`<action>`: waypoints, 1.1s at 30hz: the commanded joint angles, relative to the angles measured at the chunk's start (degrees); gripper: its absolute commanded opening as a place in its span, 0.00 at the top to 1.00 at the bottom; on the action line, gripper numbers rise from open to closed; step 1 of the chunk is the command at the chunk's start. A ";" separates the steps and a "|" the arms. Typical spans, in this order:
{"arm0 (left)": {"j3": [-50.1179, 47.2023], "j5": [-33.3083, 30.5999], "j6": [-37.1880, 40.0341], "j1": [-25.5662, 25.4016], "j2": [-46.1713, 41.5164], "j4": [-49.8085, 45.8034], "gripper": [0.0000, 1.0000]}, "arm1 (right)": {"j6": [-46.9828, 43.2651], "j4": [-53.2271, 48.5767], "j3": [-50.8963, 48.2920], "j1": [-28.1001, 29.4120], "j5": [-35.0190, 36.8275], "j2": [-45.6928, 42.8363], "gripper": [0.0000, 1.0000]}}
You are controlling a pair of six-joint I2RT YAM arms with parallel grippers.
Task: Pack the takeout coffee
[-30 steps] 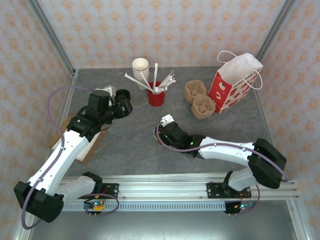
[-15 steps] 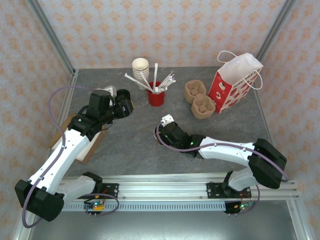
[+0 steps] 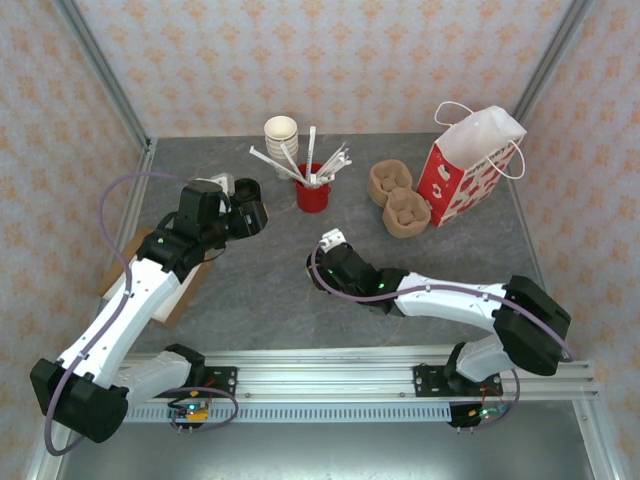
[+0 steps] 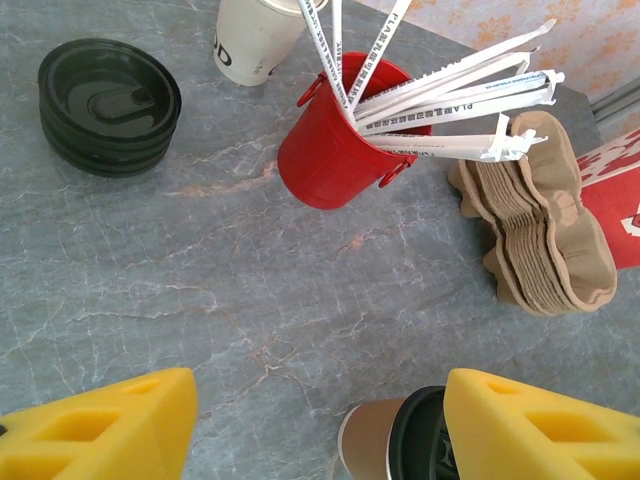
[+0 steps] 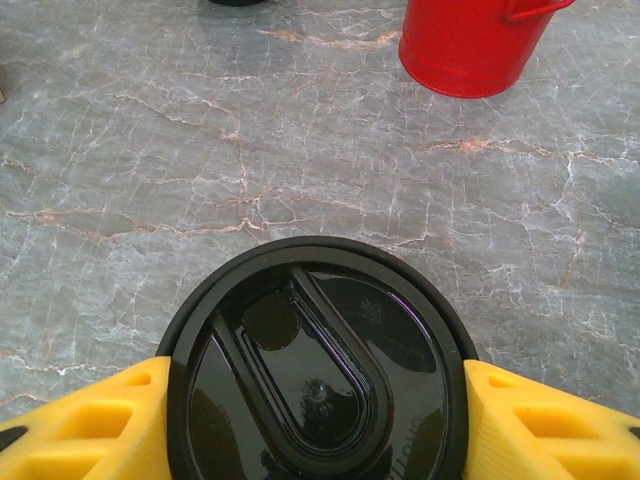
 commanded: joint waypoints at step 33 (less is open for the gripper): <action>-4.65 0.47 0.89 -0.14 -0.94 0.33 0.33 | 12.84 -15.86 -4.61 5.71 8.46 10.11 0.44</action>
